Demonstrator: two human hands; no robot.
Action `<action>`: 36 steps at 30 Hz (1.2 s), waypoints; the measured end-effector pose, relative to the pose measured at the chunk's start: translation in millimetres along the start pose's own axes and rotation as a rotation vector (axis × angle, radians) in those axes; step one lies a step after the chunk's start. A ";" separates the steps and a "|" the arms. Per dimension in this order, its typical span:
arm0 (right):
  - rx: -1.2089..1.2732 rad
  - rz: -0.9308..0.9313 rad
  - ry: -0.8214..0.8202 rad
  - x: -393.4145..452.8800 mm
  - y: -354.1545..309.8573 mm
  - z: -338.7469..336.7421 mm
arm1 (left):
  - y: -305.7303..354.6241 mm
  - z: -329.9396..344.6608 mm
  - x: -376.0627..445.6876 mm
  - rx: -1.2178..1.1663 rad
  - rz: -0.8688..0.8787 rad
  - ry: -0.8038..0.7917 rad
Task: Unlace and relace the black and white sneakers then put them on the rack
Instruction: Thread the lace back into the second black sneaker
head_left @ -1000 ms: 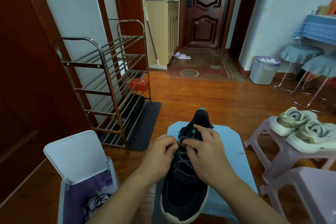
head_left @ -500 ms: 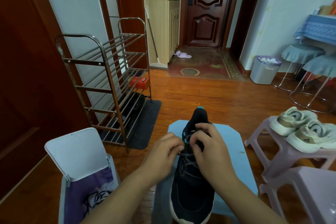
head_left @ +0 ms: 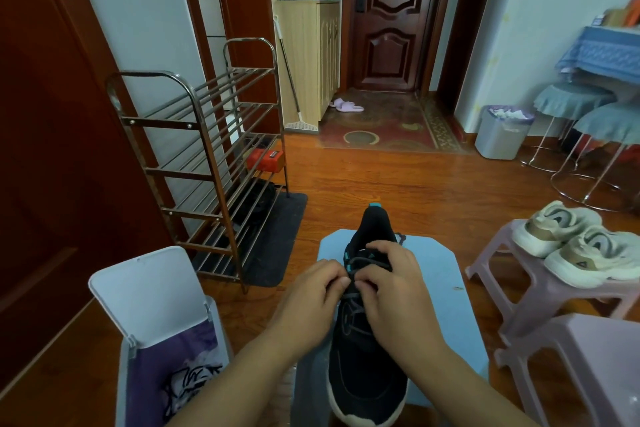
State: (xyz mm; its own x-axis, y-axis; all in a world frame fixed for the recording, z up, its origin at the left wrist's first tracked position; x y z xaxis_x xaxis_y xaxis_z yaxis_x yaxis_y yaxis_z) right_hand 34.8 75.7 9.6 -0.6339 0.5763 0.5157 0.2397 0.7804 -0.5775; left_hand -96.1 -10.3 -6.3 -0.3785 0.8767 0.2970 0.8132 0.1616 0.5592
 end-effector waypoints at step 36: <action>0.892 0.857 0.128 36.0 40.1 -39.6 | 11.4 -13.4 13.5 0.036 -0.055 -0.027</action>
State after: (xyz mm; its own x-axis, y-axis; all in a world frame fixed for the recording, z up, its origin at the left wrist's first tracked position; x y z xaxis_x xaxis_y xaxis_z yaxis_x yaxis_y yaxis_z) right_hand 50.7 137.4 30.1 -0.4317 0.8770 -0.2108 -0.0735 -0.2672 -0.9608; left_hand -97.9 -2.7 14.4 -0.4111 0.8780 0.2452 0.8070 0.2254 0.5458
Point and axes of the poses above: each hand's wrist, its own x-axis towards the middle knuckle, its own z-axis out of the palm, y = z × x, the point moved 2 cm from there along x, towards the middle knuckle, and after that the axes turned 12 degrees about x, right-handed, at the moved point
